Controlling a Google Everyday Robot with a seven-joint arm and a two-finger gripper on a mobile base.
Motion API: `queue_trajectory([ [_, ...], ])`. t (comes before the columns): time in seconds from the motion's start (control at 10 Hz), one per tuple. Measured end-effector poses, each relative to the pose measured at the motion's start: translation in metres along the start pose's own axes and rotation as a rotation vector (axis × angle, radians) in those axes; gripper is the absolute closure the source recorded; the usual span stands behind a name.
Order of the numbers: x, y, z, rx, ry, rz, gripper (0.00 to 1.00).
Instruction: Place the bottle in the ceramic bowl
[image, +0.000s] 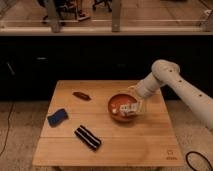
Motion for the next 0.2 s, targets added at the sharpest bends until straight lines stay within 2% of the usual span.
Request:
queue_trajectory([
  [0.2, -0.0022, 0.0017, -0.0042, 0.000, -0.012, -0.012, 0.20],
])
